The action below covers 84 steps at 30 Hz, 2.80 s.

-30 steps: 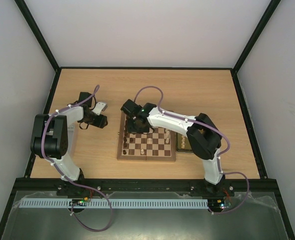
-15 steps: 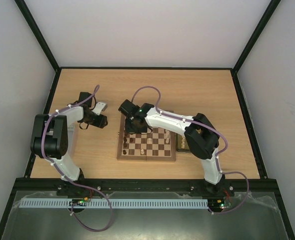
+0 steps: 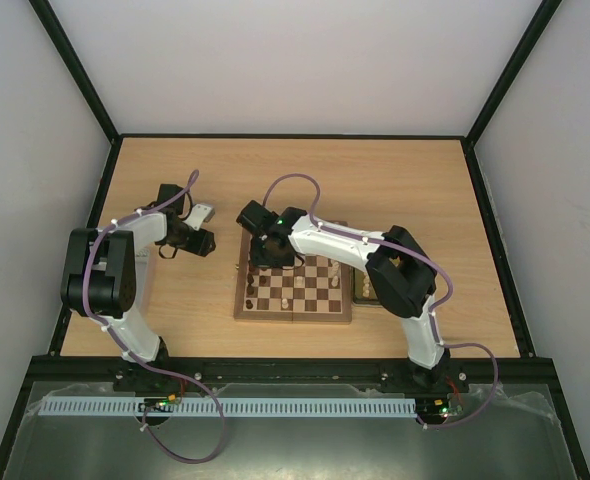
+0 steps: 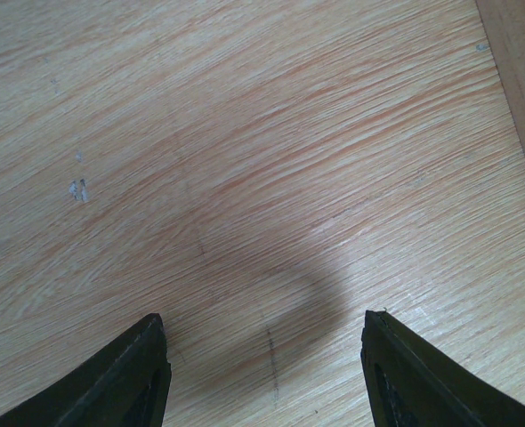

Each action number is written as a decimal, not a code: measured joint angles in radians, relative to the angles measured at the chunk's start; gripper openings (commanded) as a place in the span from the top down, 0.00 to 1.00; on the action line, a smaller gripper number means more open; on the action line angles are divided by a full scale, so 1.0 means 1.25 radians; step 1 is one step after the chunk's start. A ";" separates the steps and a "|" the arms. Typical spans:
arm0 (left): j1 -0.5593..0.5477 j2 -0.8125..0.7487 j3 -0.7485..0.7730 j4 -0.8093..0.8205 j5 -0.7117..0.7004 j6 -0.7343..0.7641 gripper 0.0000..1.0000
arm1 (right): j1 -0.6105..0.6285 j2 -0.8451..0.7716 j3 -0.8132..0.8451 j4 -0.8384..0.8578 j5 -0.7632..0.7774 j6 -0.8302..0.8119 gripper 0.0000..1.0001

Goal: Set up the chess pieces on the board
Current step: Place the chess piece on the chessboard.

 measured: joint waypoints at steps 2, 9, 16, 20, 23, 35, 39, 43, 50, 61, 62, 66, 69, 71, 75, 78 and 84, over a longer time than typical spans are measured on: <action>0.000 0.000 0.000 0.000 0.000 0.000 0.39 | 0.000 0.000 0.000 0.000 0.000 0.000 0.93; 0.000 0.000 0.000 0.000 0.000 0.000 0.39 | 0.000 0.000 0.000 0.000 0.000 0.000 0.93; 0.000 0.000 0.000 0.000 0.000 0.000 0.39 | 0.000 0.000 0.000 0.000 0.000 0.000 0.93; 0.000 0.000 0.000 0.000 0.000 0.000 0.39 | 0.000 0.000 -0.004 0.000 -0.001 0.000 0.91; 0.000 0.000 0.000 0.000 0.000 0.000 0.39 | 0.000 0.000 -0.010 0.000 -0.001 0.000 0.90; 0.000 0.000 0.000 0.000 0.000 0.000 0.39 | 0.001 0.001 -0.017 0.002 -0.007 0.000 0.87; 0.000 0.000 0.000 0.000 0.000 0.000 0.39 | 0.001 0.001 -0.017 0.003 -0.009 0.000 0.84; 0.000 0.000 0.000 0.000 0.000 0.000 0.39 | 0.001 0.001 -0.017 0.004 -0.010 0.000 0.84; 0.000 0.000 0.000 0.000 0.000 0.000 0.39 | 0.001 0.001 -0.017 0.007 -0.012 0.001 0.83; 0.000 0.000 0.000 0.000 0.000 0.000 0.39 | 0.001 0.001 -0.017 0.018 -0.012 0.003 0.83; 0.000 0.000 0.000 0.000 0.000 0.000 0.39 | 0.001 0.001 -0.017 0.018 -0.011 0.003 0.83; 0.000 0.000 0.000 0.000 0.000 0.000 0.39 | 0.001 0.001 -0.017 0.017 -0.003 0.003 0.80; 0.000 0.000 0.000 0.000 0.000 0.000 0.39 | 0.001 0.000 -0.017 0.017 0.002 0.003 0.79; 0.000 0.000 0.000 0.000 0.000 0.000 0.39 | 0.001 -0.002 -0.017 0.013 0.008 0.002 0.79; 0.000 0.000 0.000 0.000 0.000 0.000 0.39 | 0.001 -0.024 -0.014 -0.010 0.027 -0.001 0.79; 0.000 0.000 0.000 0.000 0.000 0.000 0.39 | 0.001 -0.066 -0.011 -0.032 0.055 -0.002 0.79; 0.000 0.000 0.000 -0.001 0.000 0.000 0.39 | -0.042 -0.259 -0.099 -0.056 0.095 0.004 0.73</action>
